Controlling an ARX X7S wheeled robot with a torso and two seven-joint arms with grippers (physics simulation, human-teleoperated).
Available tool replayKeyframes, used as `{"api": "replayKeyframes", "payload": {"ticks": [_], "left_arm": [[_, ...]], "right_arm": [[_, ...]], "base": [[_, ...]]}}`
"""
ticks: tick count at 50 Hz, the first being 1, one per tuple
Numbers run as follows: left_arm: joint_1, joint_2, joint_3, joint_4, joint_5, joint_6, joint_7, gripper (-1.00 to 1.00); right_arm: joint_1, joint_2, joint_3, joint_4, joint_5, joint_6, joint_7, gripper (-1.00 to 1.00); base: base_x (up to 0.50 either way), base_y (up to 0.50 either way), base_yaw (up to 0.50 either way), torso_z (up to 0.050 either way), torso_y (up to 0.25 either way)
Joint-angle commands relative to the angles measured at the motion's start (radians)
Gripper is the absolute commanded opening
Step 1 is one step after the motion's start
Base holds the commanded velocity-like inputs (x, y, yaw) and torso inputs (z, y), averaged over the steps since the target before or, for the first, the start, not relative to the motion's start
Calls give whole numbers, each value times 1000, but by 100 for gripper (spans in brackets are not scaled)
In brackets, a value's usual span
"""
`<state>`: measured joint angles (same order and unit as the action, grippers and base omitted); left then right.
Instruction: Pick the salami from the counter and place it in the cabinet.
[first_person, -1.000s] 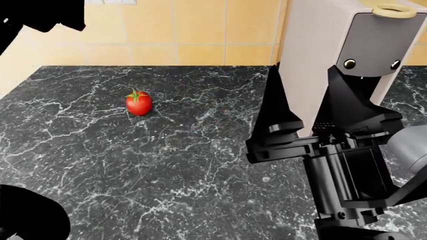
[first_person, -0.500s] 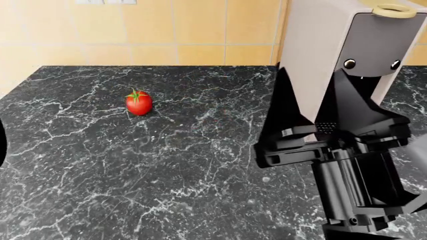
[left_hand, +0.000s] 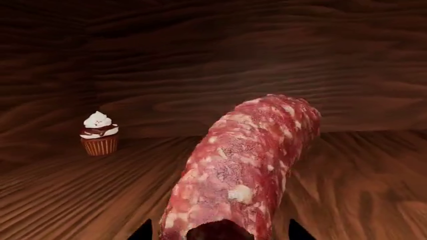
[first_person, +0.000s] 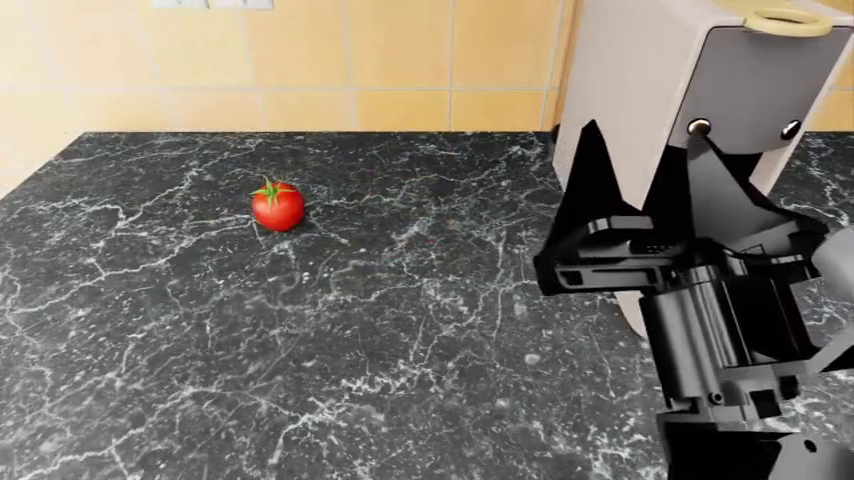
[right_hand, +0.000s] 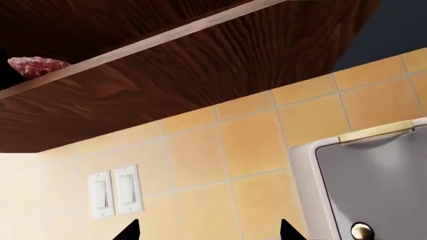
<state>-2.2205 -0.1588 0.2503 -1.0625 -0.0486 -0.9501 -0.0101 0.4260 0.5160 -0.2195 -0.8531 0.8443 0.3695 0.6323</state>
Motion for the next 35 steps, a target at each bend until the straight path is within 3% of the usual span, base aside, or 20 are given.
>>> {"api": "replayKeyframes", "payload": {"ticks": [1, 20, 21, 22, 25, 30, 35], "left_arm": [[55, -5, 56, -246, 61, -73, -28, 100], [55, -5, 56, -246, 61, -73, -28, 100], [-95, 63, 37, -246, 75, 77, 122, 100], [-136, 72, -56, -234, 151, 152, 142, 100], [-136, 94, -195, -87, 281, 143, 190, 100], [-136, 105, -227, 113, 281, 96, 241, 100], [-136, 104, -240, 182, 201, 88, 248, 100]], "right_arm": [[12, 12, 42, 54, 41, -13, -5, 100], [-31, 27, -9, -125, 57, 18, 48, 100], [-28, 28, -12, -133, 59, 22, 53, 100], [-27, 29, -15, -141, 59, 25, 59, 100], [-32, 32, -24, -163, 52, 30, 72, 100], [-14, 53, -63, -192, 50, 27, 113, 100], [60, 162, -250, -193, 26, -98, 223, 100]], "base": [[0, 0, 0, 0, 0], [0, 0, 0, 0, 0], [0, 0, 0, 0, 0], [0, 0, 0, 0, 0], [0, 0, 0, 0, 0], [0, 0, 0, 0, 0], [0, 0, 0, 0, 0]]}}
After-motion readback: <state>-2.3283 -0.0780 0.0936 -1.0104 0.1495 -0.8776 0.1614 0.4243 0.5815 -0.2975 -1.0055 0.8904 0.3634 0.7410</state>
